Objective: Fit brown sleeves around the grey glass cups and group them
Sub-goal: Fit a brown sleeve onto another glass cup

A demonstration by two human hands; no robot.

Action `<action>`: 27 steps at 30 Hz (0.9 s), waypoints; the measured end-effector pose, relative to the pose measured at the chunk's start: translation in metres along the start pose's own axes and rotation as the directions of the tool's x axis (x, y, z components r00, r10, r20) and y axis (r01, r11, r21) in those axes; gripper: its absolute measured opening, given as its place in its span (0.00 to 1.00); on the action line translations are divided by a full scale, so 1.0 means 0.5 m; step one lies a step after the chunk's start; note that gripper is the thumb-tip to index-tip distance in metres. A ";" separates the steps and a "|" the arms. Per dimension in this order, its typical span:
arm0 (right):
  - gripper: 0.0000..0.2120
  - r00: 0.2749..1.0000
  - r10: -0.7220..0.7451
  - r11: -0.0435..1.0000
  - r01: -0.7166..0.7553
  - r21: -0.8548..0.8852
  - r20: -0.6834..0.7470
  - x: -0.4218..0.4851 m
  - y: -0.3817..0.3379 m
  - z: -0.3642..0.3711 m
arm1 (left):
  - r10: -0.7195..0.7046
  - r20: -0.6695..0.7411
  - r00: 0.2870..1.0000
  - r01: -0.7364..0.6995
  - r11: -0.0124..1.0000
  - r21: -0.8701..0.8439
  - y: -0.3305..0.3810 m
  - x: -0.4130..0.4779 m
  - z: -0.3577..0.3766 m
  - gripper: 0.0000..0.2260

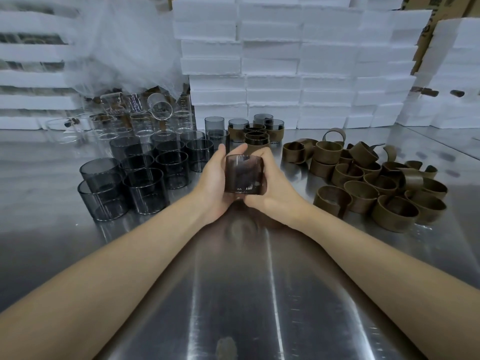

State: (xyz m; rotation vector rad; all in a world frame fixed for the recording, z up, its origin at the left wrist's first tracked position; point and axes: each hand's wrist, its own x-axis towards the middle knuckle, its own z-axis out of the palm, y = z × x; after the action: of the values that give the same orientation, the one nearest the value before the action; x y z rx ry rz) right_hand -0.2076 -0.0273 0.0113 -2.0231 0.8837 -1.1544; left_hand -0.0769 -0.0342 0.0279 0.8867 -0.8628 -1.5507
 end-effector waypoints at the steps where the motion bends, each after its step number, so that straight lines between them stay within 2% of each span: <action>1: 0.23 1.000 -0.020 1.000 0.020 0.014 0.004 -0.001 -0.001 0.000 | -0.007 0.004 1.000 0.007 1.000 -0.014 -0.002 0.002 0.000 0.24; 4: 0.29 0.999 -0.054 0.998 0.054 0.022 0.006 0.000 0.003 0.002 | -0.032 0.004 0.999 0.032 0.999 0.010 -0.008 0.010 0.000 0.30; 7: 0.34 0.997 -0.055 0.998 0.055 -0.009 -0.050 0.007 0.014 0.004 | 0.017 0.000 1.000 -0.017 0.998 0.056 -0.015 0.019 0.001 0.35; 11: 0.39 0.990 -0.005 0.996 -0.008 -0.086 -0.144 0.017 0.027 0.003 | 0.143 0.017 0.990 -0.144 0.980 0.137 -0.033 0.023 0.000 0.34; 13: 0.39 0.981 0.034 0.993 -0.056 -0.107 -0.193 0.020 0.031 -0.002 | 0.186 0.090 0.978 -0.203 0.950 0.237 -0.039 0.022 -0.001 0.32; 17: 0.32 0.967 0.051 0.983 -0.092 -0.158 -0.248 0.021 0.021 -0.011 | 0.237 0.238 0.942 -0.311 0.884 0.349 -0.044 0.020 0.003 0.34; 20: 0.23 0.952 0.101 0.962 -0.167 -0.214 -0.289 0.021 0.006 -0.024 | 0.256 0.250 0.934 -0.335 0.870 0.361 -0.052 0.025 0.000 0.23; 22: 0.15 0.935 0.112 0.887 -0.247 -0.390 -0.337 0.024 0.002 -0.035 | 0.247 0.246 0.937 -0.328 0.865 0.379 -0.053 0.024 0.000 0.17; 24: 0.10 0.915 0.094 0.766 -0.318 -0.559 -0.392 0.020 0.006 -0.043 | 0.258 0.222 0.940 -0.327 0.865 0.381 -0.054 0.020 0.003 0.21; 25: 0.11 0.909 0.082 0.768 -0.319 -0.555 -0.409 0.018 0.009 -0.044 | 0.268 0.196 0.943 -0.323 0.873 0.364 -0.054 0.020 0.004 0.24; 27: 0.14 0.894 0.088 0.879 -0.277 -0.387 -0.440 0.016 0.008 -0.036 | 0.316 0.128 0.940 -0.341 0.879 0.333 -0.054 0.019 0.002 0.25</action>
State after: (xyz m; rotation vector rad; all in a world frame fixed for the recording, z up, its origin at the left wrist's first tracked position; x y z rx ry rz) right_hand -0.2216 -0.0395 0.0191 -1.9983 1.6507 -1.3885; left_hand -0.0908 -0.0400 0.0037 0.8839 -1.2991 -1.1527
